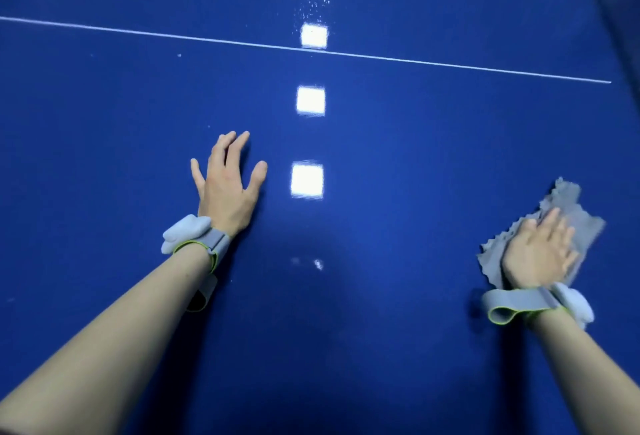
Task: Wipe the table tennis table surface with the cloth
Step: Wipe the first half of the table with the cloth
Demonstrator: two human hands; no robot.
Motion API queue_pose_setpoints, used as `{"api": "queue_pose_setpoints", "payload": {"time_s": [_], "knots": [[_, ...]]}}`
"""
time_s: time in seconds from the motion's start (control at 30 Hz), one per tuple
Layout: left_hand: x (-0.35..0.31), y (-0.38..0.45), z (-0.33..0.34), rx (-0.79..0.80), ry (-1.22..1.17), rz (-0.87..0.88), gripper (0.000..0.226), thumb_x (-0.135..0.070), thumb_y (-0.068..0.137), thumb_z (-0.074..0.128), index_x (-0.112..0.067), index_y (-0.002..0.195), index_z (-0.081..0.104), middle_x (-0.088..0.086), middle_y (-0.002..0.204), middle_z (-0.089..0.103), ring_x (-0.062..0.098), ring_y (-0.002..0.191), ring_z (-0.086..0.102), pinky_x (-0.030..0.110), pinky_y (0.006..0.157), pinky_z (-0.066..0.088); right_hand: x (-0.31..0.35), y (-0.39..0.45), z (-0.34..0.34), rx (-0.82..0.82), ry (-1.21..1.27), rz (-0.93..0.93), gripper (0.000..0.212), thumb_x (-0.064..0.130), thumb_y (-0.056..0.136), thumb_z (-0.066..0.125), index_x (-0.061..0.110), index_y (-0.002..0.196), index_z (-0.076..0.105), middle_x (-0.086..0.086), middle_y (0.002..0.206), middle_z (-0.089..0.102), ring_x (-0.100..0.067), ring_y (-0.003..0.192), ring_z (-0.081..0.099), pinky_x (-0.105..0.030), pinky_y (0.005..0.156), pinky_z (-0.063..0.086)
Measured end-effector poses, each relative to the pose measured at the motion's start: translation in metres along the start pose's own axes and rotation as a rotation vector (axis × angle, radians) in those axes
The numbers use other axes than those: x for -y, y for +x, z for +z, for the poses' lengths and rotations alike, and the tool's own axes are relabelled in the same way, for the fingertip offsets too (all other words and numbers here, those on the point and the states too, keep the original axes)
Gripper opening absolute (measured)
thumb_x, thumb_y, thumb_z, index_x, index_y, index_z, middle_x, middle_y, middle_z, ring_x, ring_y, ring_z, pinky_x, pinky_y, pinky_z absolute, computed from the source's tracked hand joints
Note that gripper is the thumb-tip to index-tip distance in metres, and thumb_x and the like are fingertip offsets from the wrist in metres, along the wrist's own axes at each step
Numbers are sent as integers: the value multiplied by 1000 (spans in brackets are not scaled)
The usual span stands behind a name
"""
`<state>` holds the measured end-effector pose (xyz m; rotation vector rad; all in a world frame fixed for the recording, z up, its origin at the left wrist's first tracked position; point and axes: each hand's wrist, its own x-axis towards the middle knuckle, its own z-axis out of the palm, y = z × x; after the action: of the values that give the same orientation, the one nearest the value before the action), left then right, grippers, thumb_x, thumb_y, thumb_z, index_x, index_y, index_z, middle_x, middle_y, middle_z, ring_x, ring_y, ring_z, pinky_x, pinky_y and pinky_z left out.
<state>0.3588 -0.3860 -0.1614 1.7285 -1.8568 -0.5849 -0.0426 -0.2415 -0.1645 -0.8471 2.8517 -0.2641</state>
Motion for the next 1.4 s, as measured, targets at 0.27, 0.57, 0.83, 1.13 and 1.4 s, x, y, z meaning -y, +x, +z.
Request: {"api": "queue_pose_setpoints", "payload": {"time_s": [0.27,0.57,0.83,1.13,1.4], "knots": [[3,-3,-4,-28,-104,-8,67,-58,83,23,-23,139,35,-4,145,34,9,139,20,48,113,-3,127,-68,41,34,-50,-230,54,31,102,24,12,151,9,-8,158,9,-24,146,6,-43,114,2],[8,-15,-48,-51,-64,-157,45,-34,99,27,-24,143,28,0,150,30,15,140,22,47,114,3,233,-261,84,290,-42,-1030,65,38,91,2,16,149,21,-3,157,18,-17,145,11,-40,116,1],[20,-142,-66,-6,241,-126,44,-34,96,28,-21,138,36,0,145,36,15,138,26,55,111,2,141,-232,53,326,-81,-1178,64,43,90,2,23,150,14,5,158,13,-12,145,8,-35,115,-3],[20,-259,-64,224,505,64,53,-42,92,18,-21,133,44,-2,140,43,13,136,27,65,105,2,-43,-99,3,153,-116,-583,53,33,102,20,20,151,8,1,158,10,-15,146,6,-41,117,5],[28,-269,-59,186,473,28,55,-45,91,13,-29,138,37,-8,146,34,8,139,21,66,105,-4,-118,-87,-14,65,-34,-251,53,34,102,17,16,152,8,-4,159,6,-20,146,2,-44,116,-1]]}}
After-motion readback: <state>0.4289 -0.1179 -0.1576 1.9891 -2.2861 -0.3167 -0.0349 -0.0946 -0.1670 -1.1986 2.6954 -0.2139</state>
